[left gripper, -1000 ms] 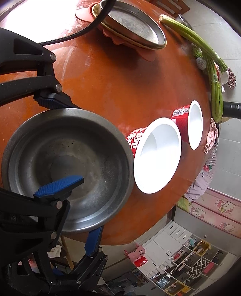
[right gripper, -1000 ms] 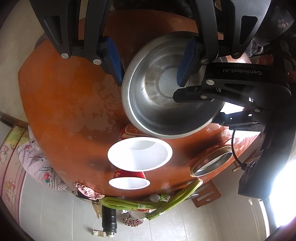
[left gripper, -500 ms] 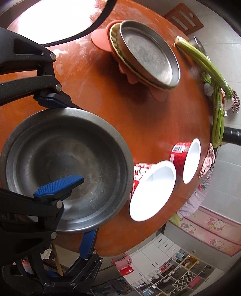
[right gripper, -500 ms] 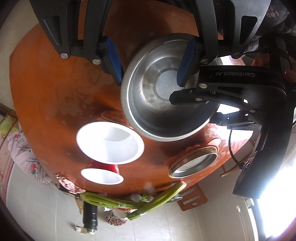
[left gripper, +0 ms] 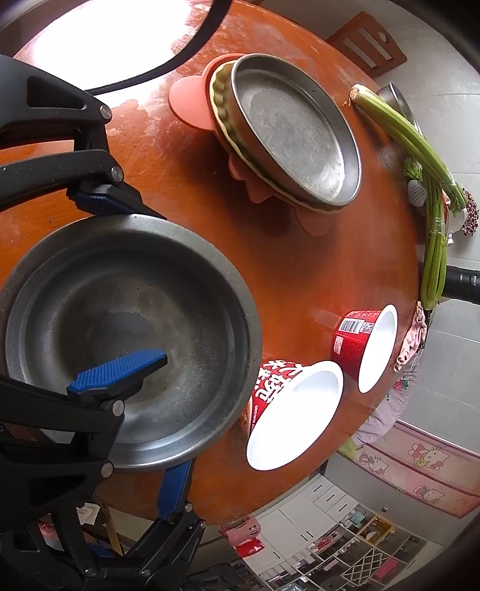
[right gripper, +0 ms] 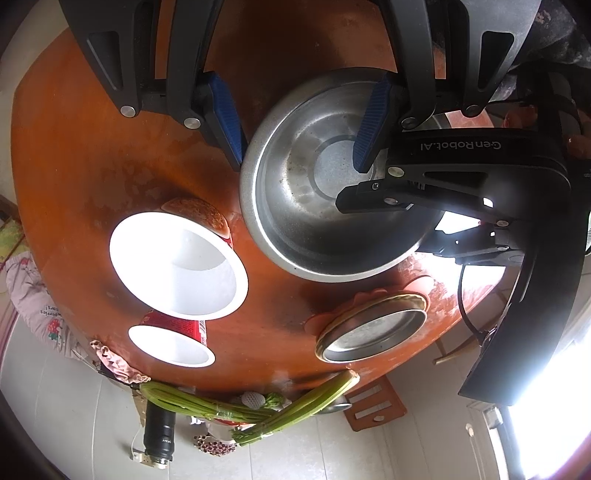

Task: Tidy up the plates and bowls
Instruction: 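Lift the steel bowl with the right tool and carry it toward the plate stack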

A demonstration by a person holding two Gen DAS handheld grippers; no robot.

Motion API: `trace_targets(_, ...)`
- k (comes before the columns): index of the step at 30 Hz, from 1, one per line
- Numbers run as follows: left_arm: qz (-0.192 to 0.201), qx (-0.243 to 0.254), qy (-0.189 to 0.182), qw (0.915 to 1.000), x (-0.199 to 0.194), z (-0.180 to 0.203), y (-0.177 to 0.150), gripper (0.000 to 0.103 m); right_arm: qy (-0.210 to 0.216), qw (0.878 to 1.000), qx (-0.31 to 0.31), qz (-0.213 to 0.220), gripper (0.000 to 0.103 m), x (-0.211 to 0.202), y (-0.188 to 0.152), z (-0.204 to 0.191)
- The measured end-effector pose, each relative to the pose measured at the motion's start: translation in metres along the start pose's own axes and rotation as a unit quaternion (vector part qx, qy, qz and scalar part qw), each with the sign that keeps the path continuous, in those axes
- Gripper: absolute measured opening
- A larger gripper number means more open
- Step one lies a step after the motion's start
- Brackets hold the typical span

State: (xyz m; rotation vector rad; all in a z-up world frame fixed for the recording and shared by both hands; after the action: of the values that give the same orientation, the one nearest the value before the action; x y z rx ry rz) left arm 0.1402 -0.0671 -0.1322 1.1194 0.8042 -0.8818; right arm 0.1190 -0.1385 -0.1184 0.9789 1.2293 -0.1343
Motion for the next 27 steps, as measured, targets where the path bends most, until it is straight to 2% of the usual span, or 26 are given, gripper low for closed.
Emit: trace_targets(27, -0.006, 0.037, -0.004, 0.9993, 0.016, 0.035, 0.011, 0.065, -0.008, 0.999, 0.03, -0.008, 0.062, -0.005, -0.014, 0.036)
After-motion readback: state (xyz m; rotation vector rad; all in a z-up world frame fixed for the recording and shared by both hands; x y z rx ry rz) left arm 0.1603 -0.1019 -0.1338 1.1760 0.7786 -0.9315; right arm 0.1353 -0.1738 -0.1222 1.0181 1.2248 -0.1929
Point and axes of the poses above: each gripper's, at about its wrist camera, not at the fingertips, and x roughly the way its jaws point, z to its right, y to its top, the point moved 10 cm from there along x, roughly the way its jaws point, and after that the axes turned 11 degrees about -x, right-handed, at the moved point
